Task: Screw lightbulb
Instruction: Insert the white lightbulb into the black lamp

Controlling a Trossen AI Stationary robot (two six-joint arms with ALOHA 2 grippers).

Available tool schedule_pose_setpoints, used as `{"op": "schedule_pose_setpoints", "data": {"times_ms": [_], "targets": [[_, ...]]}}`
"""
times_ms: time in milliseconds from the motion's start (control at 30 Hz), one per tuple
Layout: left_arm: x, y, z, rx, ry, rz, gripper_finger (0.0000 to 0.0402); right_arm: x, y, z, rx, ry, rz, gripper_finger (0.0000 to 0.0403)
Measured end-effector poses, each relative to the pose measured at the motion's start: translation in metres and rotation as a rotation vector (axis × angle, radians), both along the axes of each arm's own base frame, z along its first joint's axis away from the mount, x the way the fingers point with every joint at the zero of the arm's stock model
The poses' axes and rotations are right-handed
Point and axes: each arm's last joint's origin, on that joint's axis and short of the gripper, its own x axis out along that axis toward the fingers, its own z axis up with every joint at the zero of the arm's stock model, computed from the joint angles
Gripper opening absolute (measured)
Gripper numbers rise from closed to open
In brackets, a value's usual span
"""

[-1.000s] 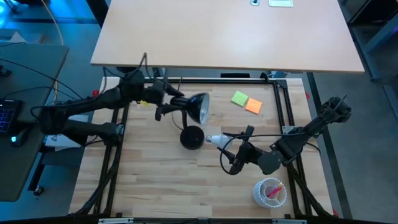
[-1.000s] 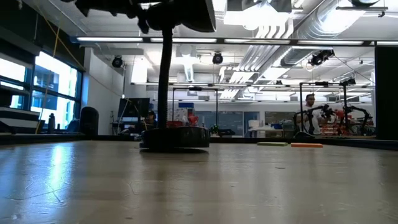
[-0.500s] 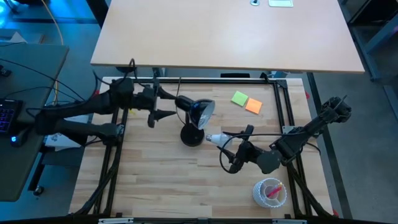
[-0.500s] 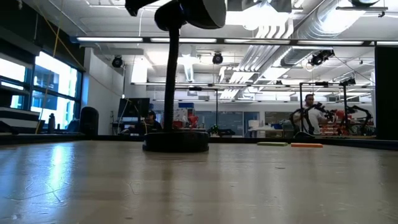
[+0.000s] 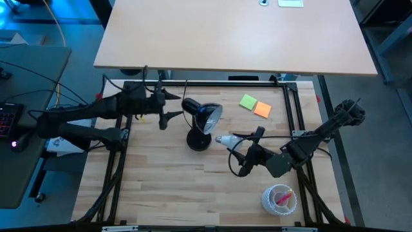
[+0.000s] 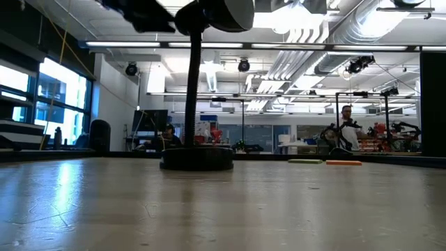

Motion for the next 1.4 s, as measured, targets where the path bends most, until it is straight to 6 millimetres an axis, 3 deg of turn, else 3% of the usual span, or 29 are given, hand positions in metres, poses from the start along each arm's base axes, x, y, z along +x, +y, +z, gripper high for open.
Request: {"op": "schedule_pose_setpoints", "data": {"times_ms": [133,267,533,633,867,1133,1267,1400], "targets": [[0.007,-0.003,-0.025,-0.026,0.048,0.021,0.0285,-0.006,-0.006,0.009,0.038,-0.037,-0.018,0.0255],[0.014,-0.005,-0.044,-0.015,-0.026,0.042,0.0285,0.004,-0.017,0.012,0.142,-0.111,-0.040,0.0255],[0.014,-0.005,-0.040,0.022,-0.234,0.088,0.0285,0.029,-0.037,0.002,0.202,-0.179,-0.165,0.0255],[0.015,-0.002,-0.037,0.024,-0.273,0.102,0.0285,0.037,-0.042,0.000,0.249,-0.187,-0.114,0.0255],[0.020,0.007,-0.037,0.002,-0.316,0.133,0.0285,0.048,-0.038,-0.004,0.304,-0.179,0.042,0.0255],[0.012,0.011,-0.042,0.019,-0.213,0.062,0.0285,0.028,-0.022,0.008,0.165,-0.184,-0.039,0.0255],[0.008,0.028,-0.044,-0.042,-0.220,-0.075,0.0284,0.020,-0.014,0.011,0.160,-0.181,-0.017,0.0255],[0.005,0.055,-0.051,-0.107,-0.226,-0.035,0.0284,0.017,-0.009,0.010,0.152,-0.162,0.001,0.0255]]}}
